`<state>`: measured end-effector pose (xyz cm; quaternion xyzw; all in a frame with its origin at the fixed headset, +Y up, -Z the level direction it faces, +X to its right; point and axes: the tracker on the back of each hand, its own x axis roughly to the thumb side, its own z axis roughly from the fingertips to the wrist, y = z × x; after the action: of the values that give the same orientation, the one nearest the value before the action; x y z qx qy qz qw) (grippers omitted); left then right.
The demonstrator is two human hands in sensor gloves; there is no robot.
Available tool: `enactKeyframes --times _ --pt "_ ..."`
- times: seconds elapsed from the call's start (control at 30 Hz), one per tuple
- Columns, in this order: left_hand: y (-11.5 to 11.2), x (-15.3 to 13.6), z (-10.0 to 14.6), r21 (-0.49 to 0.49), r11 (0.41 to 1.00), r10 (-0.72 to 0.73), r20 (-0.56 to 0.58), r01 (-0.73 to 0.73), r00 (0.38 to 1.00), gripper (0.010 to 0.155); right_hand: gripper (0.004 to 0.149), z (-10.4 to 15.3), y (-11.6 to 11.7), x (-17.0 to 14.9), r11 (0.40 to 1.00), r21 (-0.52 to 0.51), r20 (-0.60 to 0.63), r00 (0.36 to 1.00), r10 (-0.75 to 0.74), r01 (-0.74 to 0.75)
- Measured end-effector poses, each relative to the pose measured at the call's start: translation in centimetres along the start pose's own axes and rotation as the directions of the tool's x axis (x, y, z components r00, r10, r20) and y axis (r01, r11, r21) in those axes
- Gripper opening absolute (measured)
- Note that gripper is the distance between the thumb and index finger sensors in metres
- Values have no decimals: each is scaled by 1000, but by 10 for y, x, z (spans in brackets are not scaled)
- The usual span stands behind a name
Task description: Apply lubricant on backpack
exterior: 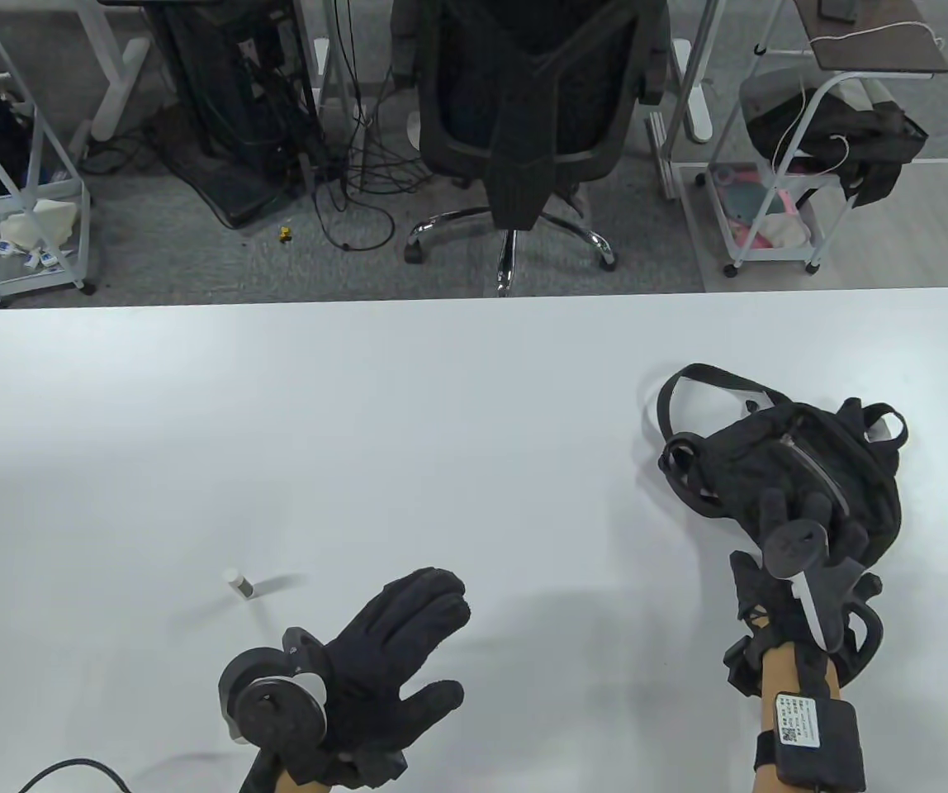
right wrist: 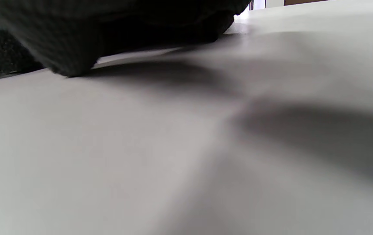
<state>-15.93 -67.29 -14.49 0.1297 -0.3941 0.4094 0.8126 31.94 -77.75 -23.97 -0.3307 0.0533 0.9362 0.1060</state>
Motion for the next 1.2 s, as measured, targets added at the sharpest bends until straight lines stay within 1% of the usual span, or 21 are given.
enactKeyframes --times 0.07,0.17,0.2,0.27,0.33,0.4,0.5,0.6,0.7,0.77,0.87,0.97,1.03,1.1,1.17,1.2 --pt "0 0 0 -6 1000 2 1 -2 1000 76 78 -1 1 -2 1000 6 1 1000 -19 19" --pt "-1 -1 0 -16 1000 22 3 -22 1000 77 76 -1 -3 -3 998 -47 -10 999 31 -31" --pt "-1 -1 -1 -17 1000 22 4 -22 1000 77 76 -1 -5 -2 996 -79 -8 999 43 -43" --pt "-1 -1 -1 -19 1000 24 4 -23 1000 77 69 0 -8 -1 991 -119 -4 998 66 -66" --pt "0 -1 -1 -15 1000 24 4 -24 1000 77 61 3 -12 0 978 -201 35 997 66 -58" --pt "0 -1 -1 -16 1000 21 4 -21 1000 76 53 7 -18 0 968 -250 53 998 33 -19" --pt "0 -1 -1 -14 1000 21 0 -21 1000 76 46 14 -30 -1 949 -293 117 989 -89 120" --pt "2 -2 -1 -11 1000 18 -3 -18 1000 76 45 21 -45 0 919 -281 210 952 -223 277" --pt "4 -2 -2 -2 1000 20 1 -20 1000 76 44 32 -61 1 861 -246 335 872 -356 446" --pt "6 -1 -1 8 1000 24 5 -24 1000 76 44 43 -69 5 842 -232 411 833 -370 488" --pt "8 0 -1 19 1000 23 6 -23 1000 76 45 60 -73 15 833 -203 512 781 -358 515" --pt "10 0 1 30 999 23 5 -23 1000 76 45 83 -71 32 853 -175 607 736 -300 492" --pt "12 0 1 33 999 24 6 -24 1000 76 45 97 -67 45 887 -137 644 720 -258 440" --pt "13 0 2 34 999 27 6 -27 1000 76 45 112 -59 60 897 -108 683 688 -245 428" --pt "15 -1 2 42 999 29 2 -29 1000 76 46 125 -53 72 918 -97 714 670 -206 386" --pt "16 -2 3 44 999 28 0 -28 1000 76 46 132 -49 79 923 -94 737 650 -187 373"
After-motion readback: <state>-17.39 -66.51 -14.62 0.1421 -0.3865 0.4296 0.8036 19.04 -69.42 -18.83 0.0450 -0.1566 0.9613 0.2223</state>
